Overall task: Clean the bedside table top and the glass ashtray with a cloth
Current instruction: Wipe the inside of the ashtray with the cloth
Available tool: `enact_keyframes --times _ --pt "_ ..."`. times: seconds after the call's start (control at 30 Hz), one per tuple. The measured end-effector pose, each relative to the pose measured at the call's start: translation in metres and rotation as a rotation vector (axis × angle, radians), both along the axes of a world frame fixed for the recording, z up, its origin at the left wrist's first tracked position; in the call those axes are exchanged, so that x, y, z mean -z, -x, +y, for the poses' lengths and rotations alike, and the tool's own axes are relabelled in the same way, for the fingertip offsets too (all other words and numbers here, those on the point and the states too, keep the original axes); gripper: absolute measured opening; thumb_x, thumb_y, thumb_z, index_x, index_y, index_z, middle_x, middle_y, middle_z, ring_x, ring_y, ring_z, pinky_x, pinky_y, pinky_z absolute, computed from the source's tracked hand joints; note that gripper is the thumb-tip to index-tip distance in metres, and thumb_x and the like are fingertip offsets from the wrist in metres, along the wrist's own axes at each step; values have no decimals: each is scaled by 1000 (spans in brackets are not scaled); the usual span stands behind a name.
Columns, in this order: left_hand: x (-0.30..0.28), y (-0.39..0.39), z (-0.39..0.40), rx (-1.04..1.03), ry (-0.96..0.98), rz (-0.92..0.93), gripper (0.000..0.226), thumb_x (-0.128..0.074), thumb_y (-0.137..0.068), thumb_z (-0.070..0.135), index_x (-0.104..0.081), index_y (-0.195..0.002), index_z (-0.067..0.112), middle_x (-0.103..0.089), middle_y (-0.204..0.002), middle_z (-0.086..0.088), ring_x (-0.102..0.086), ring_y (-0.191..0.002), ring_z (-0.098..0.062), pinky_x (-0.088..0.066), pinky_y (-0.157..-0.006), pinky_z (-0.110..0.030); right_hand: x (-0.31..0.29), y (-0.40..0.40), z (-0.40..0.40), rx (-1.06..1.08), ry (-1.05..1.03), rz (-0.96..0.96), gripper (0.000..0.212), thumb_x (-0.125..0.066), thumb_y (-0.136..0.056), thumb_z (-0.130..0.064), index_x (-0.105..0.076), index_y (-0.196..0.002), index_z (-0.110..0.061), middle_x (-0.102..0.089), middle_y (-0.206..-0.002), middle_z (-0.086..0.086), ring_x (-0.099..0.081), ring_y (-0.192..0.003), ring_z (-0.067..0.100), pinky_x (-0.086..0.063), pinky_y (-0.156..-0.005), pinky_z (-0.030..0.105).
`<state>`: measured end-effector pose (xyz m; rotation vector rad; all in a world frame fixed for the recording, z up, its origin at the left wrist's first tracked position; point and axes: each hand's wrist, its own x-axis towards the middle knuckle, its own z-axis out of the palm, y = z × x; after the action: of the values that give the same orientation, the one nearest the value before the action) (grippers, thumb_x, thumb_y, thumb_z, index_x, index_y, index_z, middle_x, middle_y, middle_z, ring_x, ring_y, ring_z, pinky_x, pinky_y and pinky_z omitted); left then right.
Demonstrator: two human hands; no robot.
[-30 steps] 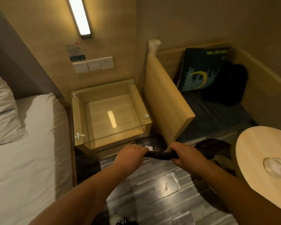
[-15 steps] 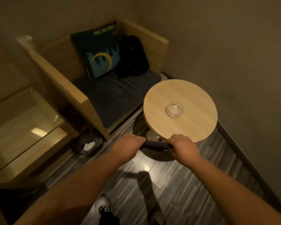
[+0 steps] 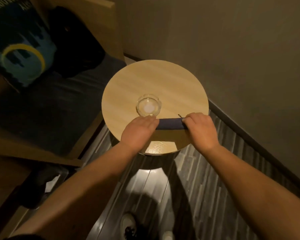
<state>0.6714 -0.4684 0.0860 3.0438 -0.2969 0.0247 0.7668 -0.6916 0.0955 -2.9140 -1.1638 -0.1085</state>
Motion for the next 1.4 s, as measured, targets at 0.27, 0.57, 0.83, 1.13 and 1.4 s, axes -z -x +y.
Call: enact_keyframes --times 0.27,0.57,0.83,1.13,1.4 --pt "77 16 -4 141 -134 383 59 -44 -98 11 -21 -151 10 -15 -160 -12 -16 -147 -28 -21 -118 -40 91 39 -20 -26 -66 172 25 -64 -81 -35 -66 -94 -14 -65 -104 6 -59 -100 29 -41 -88 42" --pt "88 20 10 179 308 -340 29 -50 -99 25 -69 -106 4 -72 -107 -16 -69 -101 -26 -57 -85 -38 106 40 45 -213 3 204 63 -74 -75 -39 -56 -129 -13 -60 -131 11 -58 -117 30 -47 -98 45" --pt "99 4 51 140 382 -110 36 -56 -94 32 -67 -117 6 -67 -121 -14 -62 -114 -24 -52 -94 -43 91 41 57 40 -239 454 38 -53 -87 -25 -59 -124 -22 -66 -117 0 -59 -97 26 -45 -81 32" --pt "71 -71 103 -342 687 230 72 -57 -93 34 -19 -152 17 -17 -160 1 -26 -142 -14 -21 -116 -31 39 3 56 868 -1219 1321 27 -47 -97 -14 -60 -120 -13 -71 -106 13 -67 -99 27 -50 -87 38" --pt "71 -114 120 -245 587 451 73 -59 -89 38 -17 -149 38 -33 -144 2 -52 -91 -11 -48 -93 -33 22 -71 86 517 -814 958 31 -48 -97 -26 -57 -126 -30 -67 -111 -4 -61 -102 16 -47 -88 36"
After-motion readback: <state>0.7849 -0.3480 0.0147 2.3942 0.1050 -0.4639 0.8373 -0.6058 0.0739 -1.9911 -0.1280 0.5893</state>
